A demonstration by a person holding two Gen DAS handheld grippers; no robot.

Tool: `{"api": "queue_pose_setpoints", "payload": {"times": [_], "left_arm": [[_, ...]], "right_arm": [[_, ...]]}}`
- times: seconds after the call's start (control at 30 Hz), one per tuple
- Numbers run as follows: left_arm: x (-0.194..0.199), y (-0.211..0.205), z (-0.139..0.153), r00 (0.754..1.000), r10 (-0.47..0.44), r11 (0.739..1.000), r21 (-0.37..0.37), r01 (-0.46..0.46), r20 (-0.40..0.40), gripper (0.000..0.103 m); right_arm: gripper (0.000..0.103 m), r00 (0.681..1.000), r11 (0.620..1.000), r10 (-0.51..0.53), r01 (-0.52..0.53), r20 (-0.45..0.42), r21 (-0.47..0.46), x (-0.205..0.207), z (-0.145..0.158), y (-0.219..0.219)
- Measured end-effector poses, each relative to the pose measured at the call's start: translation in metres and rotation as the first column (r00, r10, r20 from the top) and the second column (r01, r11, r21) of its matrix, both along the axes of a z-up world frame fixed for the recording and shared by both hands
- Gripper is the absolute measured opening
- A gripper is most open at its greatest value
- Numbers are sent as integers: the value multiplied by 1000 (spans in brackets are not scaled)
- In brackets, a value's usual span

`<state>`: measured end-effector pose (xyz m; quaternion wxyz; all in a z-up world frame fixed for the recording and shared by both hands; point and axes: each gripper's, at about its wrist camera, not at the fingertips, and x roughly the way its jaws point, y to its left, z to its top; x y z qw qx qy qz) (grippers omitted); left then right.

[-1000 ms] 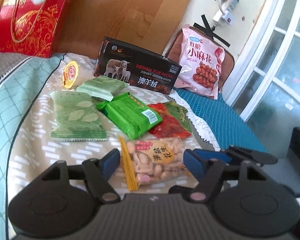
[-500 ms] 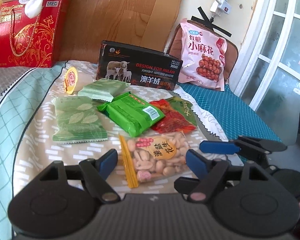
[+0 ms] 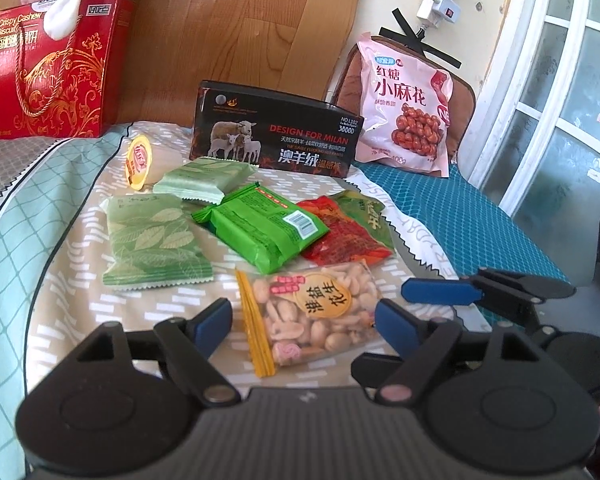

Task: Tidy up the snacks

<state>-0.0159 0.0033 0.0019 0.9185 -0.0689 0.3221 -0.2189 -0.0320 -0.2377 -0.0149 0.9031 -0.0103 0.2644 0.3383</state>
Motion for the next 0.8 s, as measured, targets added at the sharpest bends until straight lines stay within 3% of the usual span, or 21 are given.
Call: {"api": "queue_pose_setpoints", "payload": {"times": [0.43,0.8], "left_arm": [[2,1,0,1000,7,1000,6,-7,1,82],[1,8,0,1000,27,1000,-6,-27,-8,91]], "right_arm": [[96,1000,1000,4,-4,-1,3,0,0,0],[96,1000,1000,-1,1,5,3,0,1,-2]]}}
